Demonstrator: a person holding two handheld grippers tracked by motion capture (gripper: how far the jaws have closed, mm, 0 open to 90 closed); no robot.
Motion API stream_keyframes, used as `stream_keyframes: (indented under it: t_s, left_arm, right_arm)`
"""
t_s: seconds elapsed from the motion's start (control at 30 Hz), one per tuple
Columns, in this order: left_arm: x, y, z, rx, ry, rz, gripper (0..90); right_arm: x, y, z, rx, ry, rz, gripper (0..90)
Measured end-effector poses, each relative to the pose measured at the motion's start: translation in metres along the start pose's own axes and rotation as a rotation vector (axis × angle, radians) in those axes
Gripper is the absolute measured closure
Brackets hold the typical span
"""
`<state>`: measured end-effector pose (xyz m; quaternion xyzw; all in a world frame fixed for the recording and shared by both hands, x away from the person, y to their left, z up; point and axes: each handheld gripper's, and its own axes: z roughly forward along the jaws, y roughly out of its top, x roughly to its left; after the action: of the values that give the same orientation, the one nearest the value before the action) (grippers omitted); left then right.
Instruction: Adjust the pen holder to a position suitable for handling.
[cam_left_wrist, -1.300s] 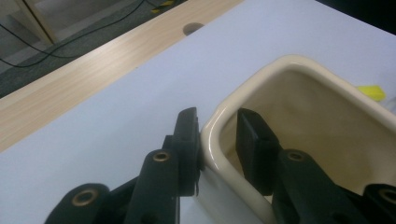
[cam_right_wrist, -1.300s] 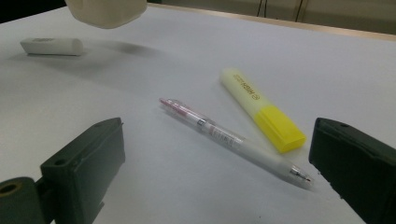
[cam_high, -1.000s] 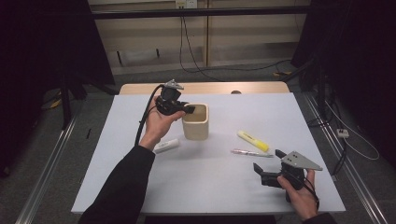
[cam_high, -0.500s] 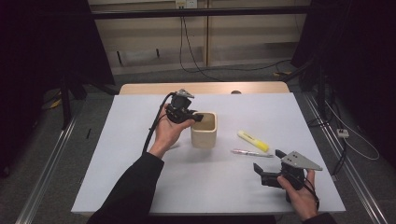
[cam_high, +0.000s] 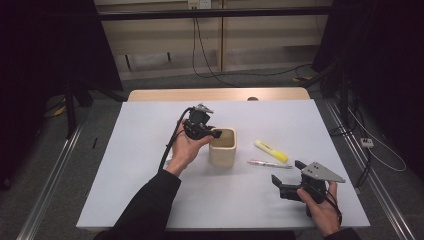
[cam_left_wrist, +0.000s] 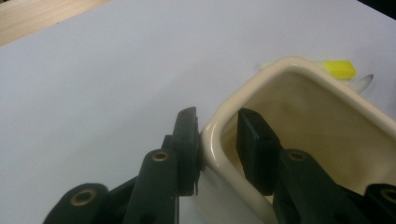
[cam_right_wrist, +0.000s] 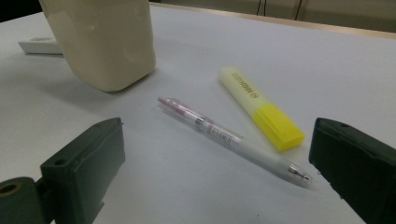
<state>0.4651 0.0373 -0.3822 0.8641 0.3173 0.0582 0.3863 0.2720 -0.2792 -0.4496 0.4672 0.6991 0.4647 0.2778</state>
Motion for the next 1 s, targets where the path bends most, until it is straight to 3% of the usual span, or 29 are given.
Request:
stream_keyframes:
  t_s: [0.03,0.07,0.2,0.37,0.47,0.57,0.7,1.0]
  left_arm:
    - [0.000,0.000,0.000,0.008,0.015,0.006,69.9]
    - [0.002,0.000,0.000,0.011,-0.010,0.004,69.8]
    - [0.002,0.000,0.000,0.018,-0.012,0.023,70.0]
    - [0.006,-0.001,0.001,0.007,-0.038,0.016,67.9]
    - [0.006,-0.002,0.001,0.012,-0.035,0.036,61.5]
    - [0.006,-0.004,0.000,-0.017,-0.042,0.037,54.8]
    - [0.009,-0.006,-0.005,-0.035,-0.018,0.009,40.6]
    - [0.014,-0.011,-0.017,-0.068,-0.017,0.017,21.3]
  right_arm:
    - [0.000,0.000,0.000,0.000,0.000,0.000,3.3]
    - [0.000,0.000,0.000,0.001,-0.002,0.000,3.3]
    - [0.001,0.000,0.000,0.001,-0.001,-0.002,3.3]
    - [0.000,0.000,0.000,0.000,-0.001,-0.002,3.3]
    - [0.000,0.000,0.000,-0.002,0.000,0.000,3.3]
    - [0.000,0.000,0.000,-0.001,-0.001,-0.001,3.3]
    - [0.001,0.000,0.000,-0.004,0.005,-0.005,3.3]
    - [0.000,0.000,0.000,0.001,0.002,-0.003,3.3]
